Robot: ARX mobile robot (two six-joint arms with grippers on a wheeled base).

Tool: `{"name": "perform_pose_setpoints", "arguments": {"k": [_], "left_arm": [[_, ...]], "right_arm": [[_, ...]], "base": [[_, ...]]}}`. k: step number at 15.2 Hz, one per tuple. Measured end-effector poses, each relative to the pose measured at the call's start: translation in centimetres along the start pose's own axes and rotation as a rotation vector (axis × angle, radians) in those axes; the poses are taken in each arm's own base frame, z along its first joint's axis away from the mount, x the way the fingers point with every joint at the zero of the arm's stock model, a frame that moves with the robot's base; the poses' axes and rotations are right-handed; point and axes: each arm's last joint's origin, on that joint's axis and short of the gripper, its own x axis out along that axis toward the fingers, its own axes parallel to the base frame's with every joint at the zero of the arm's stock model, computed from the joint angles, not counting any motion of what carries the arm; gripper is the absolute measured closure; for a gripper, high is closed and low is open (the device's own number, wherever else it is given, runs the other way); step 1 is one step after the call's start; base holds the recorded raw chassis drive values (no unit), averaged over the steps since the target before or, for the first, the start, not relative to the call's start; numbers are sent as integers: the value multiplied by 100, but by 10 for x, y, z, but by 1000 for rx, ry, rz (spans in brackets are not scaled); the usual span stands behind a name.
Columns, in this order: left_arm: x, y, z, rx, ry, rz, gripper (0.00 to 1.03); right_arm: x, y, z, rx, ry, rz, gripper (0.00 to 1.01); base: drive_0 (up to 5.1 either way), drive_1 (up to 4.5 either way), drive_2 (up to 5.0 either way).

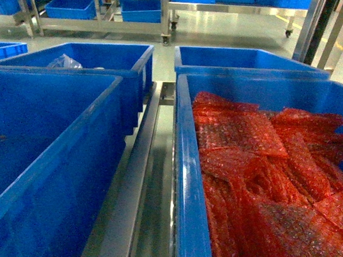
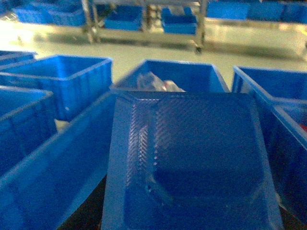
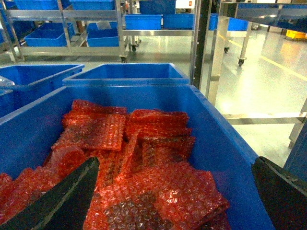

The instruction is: Pick blue part to blue bin on bottom shelf

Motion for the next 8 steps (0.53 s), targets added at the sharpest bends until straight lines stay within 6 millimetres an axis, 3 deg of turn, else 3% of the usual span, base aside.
{"name": "perform_pose_setpoints", "arguments": {"k": [1,2,4,5,8], "left_arm": [[12,2,4,1,-46,114,60],[48,-3,-4,26,7,111,60],[87,-4,-27,-3,129,98,59],[95,-6,-30,-25,147,92,50],[96,-7,-30,-45,151,74,37]], "right_arm": [[0,0,0,0,-2,0,3],[0,0,0,0,-1,0,3],[0,0,0,0,-1,0,3],[0,0,0,0,-1,0,3],[0,0,0,0,-1,0,3]], "base": [[0,0,0],[0,0,0],[0,0,0],[0,0,0],[0,0,0]]}}
